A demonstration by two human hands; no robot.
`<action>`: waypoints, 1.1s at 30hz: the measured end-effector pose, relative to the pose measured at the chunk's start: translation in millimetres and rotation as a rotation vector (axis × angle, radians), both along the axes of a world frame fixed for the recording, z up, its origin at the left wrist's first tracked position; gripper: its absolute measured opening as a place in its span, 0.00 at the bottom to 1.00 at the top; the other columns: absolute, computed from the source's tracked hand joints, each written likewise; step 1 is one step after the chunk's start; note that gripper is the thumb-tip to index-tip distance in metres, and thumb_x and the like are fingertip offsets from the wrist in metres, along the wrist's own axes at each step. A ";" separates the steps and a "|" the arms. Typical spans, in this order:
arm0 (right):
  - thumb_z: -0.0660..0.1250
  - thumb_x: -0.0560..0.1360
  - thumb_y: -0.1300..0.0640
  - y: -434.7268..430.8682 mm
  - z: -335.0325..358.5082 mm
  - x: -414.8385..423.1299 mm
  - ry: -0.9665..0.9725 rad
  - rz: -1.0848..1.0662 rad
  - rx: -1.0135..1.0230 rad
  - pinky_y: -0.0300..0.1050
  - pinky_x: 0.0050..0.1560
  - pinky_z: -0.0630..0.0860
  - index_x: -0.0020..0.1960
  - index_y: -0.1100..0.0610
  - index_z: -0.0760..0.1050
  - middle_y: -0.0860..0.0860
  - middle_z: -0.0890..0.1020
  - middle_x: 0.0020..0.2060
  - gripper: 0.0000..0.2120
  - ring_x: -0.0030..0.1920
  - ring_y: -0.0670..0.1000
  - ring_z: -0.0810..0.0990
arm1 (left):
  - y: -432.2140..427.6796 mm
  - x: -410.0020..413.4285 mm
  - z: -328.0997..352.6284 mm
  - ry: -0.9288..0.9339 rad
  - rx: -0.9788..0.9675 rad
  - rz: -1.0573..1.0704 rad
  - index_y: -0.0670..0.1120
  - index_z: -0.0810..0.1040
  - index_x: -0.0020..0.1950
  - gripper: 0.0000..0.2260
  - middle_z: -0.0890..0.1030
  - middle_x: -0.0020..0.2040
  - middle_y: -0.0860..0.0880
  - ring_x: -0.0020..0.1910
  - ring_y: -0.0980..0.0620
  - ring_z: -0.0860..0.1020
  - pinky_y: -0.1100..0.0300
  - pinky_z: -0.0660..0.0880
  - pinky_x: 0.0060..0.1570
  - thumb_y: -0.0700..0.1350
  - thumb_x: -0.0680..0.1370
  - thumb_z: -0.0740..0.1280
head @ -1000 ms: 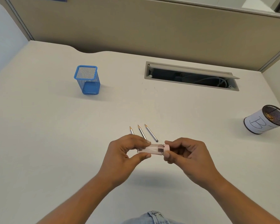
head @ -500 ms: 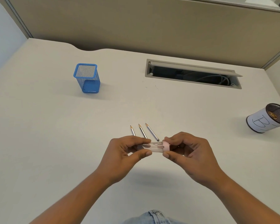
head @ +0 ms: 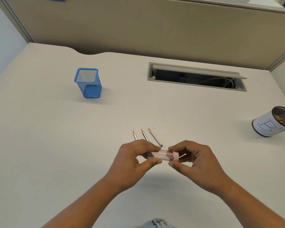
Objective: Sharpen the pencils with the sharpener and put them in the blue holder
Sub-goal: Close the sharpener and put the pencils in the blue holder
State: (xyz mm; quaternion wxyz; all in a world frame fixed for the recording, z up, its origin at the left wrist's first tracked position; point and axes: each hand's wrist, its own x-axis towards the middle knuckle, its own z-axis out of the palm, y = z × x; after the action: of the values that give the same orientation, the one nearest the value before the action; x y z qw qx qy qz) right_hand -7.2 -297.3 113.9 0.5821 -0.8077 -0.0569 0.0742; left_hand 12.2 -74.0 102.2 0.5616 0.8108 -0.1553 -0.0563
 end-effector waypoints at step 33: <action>0.72 0.74 0.56 -37.6 -83.1 92.8 -0.044 -0.139 -0.694 0.48 0.49 0.78 0.56 0.51 0.81 0.46 0.77 0.47 0.11 0.45 0.50 0.80 | 5.8 35.5 -70.0 0.444 0.398 0.439 0.50 0.76 0.38 0.14 0.79 0.31 0.54 0.31 0.56 0.77 0.63 0.69 0.29 0.59 0.72 0.72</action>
State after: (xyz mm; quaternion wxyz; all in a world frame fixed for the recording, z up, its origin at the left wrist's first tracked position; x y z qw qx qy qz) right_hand 85.7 -334.9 30.8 0.2751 -0.9608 0.0143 0.0318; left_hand 47.7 -68.2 32.1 0.4114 0.8862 0.1621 -0.1383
